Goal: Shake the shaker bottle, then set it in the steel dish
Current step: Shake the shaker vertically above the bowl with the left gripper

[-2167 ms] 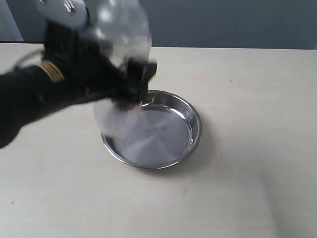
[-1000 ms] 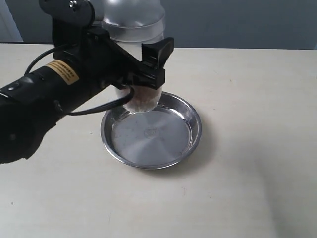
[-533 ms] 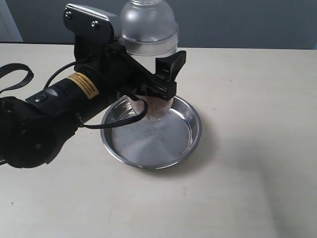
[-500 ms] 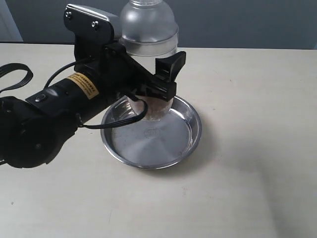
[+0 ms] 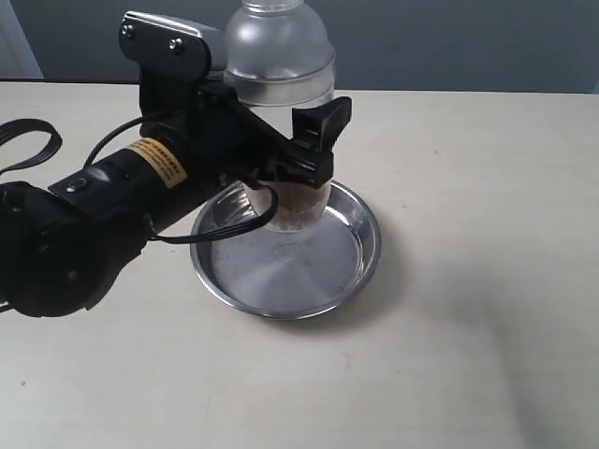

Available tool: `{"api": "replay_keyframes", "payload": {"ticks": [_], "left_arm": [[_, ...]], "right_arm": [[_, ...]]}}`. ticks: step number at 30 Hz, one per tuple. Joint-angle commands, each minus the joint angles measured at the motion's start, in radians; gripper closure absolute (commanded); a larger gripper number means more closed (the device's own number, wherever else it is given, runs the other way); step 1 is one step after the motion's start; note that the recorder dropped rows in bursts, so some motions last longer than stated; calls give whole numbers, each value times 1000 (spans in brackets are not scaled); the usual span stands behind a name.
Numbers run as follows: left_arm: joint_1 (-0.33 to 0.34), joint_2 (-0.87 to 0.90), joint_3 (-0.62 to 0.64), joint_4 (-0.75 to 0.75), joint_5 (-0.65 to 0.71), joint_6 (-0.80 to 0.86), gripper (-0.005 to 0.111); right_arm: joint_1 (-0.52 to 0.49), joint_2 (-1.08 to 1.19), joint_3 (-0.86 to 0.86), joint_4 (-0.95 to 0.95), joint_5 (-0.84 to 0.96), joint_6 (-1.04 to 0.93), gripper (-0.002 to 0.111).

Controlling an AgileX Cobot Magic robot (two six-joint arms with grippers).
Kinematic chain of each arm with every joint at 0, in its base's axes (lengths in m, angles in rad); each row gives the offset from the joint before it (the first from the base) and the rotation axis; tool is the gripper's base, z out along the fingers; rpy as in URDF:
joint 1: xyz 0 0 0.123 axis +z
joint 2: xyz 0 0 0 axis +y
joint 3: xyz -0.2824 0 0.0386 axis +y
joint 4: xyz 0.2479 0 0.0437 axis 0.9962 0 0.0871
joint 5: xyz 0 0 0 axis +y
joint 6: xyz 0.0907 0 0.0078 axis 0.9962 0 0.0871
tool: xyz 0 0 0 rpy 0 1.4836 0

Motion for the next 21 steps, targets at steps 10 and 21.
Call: {"api": "replay_keyframes", "payload": {"ticks": [10,21], "left_arm": [[58,-37,-159,-165,461,253,106],[105,-230,-125,-275,539,392,106]], "right_arm": [[4,-4,1,-1,-9,-1,109],[4,-4,1,-1,-9,-1,109]]}}
